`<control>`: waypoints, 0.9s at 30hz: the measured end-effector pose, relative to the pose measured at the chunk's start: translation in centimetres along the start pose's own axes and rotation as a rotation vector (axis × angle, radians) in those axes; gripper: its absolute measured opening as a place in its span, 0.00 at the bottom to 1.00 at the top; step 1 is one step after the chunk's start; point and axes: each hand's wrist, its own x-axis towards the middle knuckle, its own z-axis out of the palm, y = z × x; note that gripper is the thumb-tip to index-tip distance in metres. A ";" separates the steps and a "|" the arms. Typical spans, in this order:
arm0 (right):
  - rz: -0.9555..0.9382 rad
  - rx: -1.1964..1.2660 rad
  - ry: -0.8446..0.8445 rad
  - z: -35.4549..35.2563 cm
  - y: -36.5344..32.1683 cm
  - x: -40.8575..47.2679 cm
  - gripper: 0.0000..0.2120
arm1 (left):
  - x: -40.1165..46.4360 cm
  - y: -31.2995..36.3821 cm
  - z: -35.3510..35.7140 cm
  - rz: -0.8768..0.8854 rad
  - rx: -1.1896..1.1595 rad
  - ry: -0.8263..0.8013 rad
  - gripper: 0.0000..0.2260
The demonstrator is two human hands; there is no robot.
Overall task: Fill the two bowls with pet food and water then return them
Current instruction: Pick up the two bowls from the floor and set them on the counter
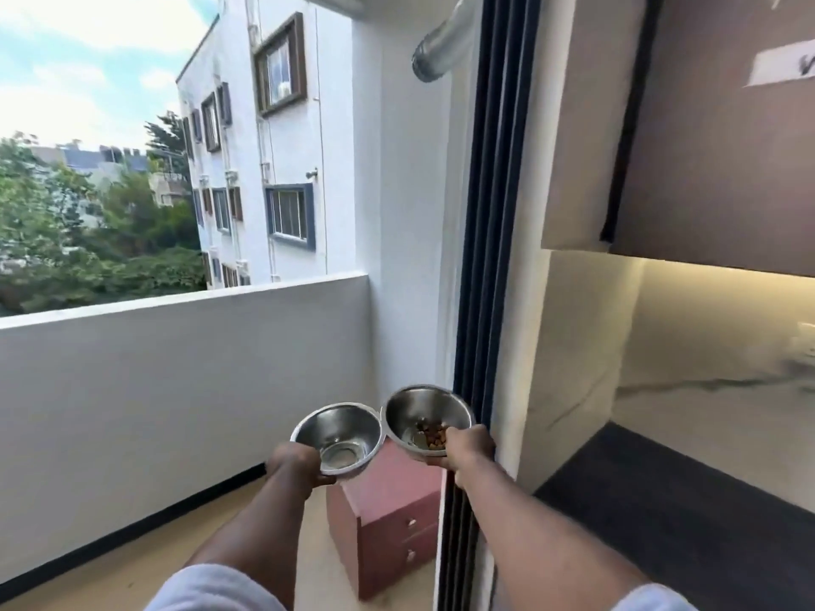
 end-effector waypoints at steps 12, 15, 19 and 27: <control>0.075 0.114 0.309 -23.2 3.4 -1.7 0.18 | -12.8 0.0 15.7 0.109 0.029 -0.325 0.14; 0.090 0.132 0.404 -28.3 4.7 -2.7 0.18 | -16.1 0.2 19.7 0.120 0.035 -0.454 0.13; 0.119 0.146 0.503 -34.3 6.6 -2.9 0.20 | -19.5 0.2 25.7 0.126 0.102 -0.561 0.14; 0.208 0.267 0.696 -42.6 10.6 0.1 0.21 | -20.7 0.0 39.1 0.188 0.250 -0.797 0.12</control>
